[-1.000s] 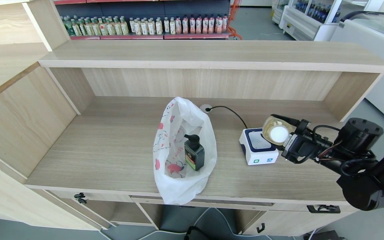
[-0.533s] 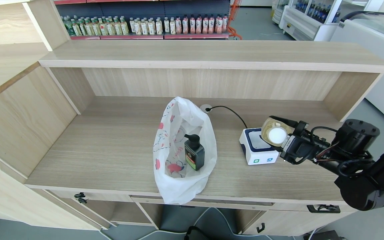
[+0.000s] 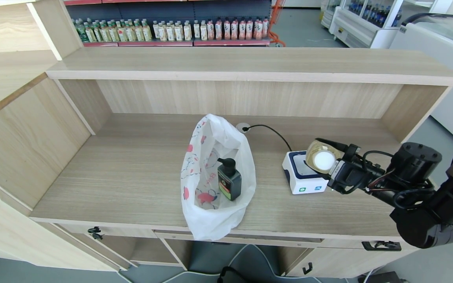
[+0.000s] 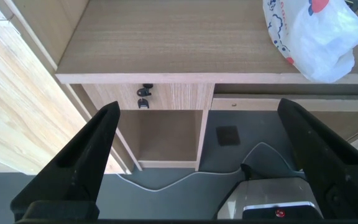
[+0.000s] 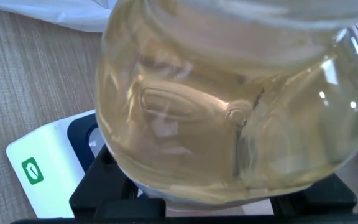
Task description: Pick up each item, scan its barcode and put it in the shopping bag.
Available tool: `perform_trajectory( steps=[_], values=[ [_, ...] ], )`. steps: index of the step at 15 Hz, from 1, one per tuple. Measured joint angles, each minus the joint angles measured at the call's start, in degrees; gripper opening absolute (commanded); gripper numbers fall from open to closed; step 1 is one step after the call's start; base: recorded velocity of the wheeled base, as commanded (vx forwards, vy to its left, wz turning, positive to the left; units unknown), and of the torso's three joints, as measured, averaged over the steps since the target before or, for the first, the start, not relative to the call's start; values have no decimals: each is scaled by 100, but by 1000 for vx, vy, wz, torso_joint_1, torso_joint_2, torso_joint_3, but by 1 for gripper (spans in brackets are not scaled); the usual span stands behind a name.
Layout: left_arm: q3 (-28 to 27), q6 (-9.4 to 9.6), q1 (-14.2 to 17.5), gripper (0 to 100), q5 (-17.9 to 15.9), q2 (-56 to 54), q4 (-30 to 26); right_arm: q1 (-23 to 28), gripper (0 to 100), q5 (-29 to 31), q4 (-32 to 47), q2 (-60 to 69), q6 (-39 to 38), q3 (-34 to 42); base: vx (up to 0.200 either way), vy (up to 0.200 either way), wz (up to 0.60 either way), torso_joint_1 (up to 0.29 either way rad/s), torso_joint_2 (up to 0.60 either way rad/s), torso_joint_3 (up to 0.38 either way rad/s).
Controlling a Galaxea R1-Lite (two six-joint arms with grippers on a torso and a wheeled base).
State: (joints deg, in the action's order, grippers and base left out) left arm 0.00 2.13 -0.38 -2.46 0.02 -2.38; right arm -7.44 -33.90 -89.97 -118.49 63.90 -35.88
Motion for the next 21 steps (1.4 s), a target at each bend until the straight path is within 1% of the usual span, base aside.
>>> perform_trajectory(
  steps=[5,6,7,8,10,11,12,14,15,16,17,19,21],
  values=[
    [0,7,0,100,0,0,0,-57,0,0,2,-15,-137,-98,0,0,0,0,0,0],
    [0,7,0,100,1,0,2,-94,0,16,6,-2,-317,-135,0,0,0,0,0,0],
    [0,7,0,100,1,0,2,-166,0,185,13,55,-722,-244,0,0,0,0,0,0],
    [0,5,0,100,1,0,0,-236,0,525,6,138,-1113,-395,0,0,0,0,0,0],
    [0,7,5,100,1,0,2,-394,0,1732,218,416,-2219,-924,0,0,0,0,0,0],
    [0,7,5,100,0,0,0,-457,0,2356,701,614,-2687,-1206,0,0,0,0,0,0],
    [0,7,2,100,1,0,2,-499,0,2847,1200,819,-3156,-1447,0,0,0,0,0,0],
    [0,5,0,100,0,0,2,-540,0,3771,2313,1378,-4374,-1637,0,0,0,0,0,0],
    [0,5,0,100,0,0,0,-542,0,4030,2704,1685,-4908,-1527,0,0,0,0,0,0],
    [0,5,0,100,0,0,2,-549,0,4181,2948,1985,-5324,-1235,0,0,0,0,0,0],
    [0,7,0,100,0,0,2,-549,0,4270,3090,2224,-5586,-908,0,0,0,0,0,0],
    [0,7,0,100,1,0,2,-529,0,4347,3163,2591,-5915,-402,0,200,0,-10,0,10],
    [0,10,5,100,0,0,2,-499,0,4362,2939,2776,-6106,-246,0,200,0,15,5,5]
  ],
)
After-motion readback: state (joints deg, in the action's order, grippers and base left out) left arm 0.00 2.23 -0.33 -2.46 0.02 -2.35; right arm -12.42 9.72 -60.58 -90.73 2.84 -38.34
